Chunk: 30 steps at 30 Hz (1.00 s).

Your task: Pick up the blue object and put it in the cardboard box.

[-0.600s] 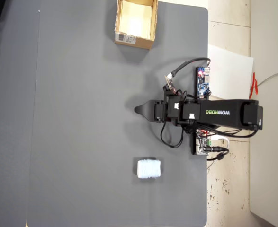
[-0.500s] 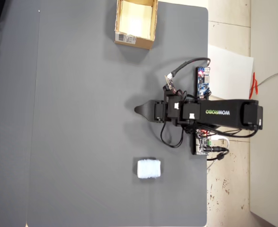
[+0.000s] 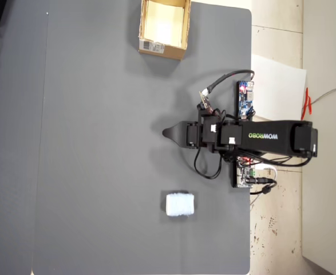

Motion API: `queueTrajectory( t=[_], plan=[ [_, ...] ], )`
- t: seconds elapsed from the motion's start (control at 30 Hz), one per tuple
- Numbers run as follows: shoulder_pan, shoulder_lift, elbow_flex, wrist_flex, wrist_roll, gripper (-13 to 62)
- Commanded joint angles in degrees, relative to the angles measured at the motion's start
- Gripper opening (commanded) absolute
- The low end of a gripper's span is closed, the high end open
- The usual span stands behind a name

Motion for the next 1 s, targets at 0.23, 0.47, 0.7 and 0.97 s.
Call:
queueTrajectory(
  t=[0.23, 0.47, 0.7, 0.97],
  plan=[
    [0.35, 4.66, 2.02, 5.63, 1.49, 33.7],
    [0.35, 4.66, 2.02, 5.63, 1.49, 33.7],
    [0.18, 4.66, 2.02, 5.54, 2.11, 33.7],
    [0.18, 4.66, 2.02, 5.54, 2.11, 33.7]
  ],
)
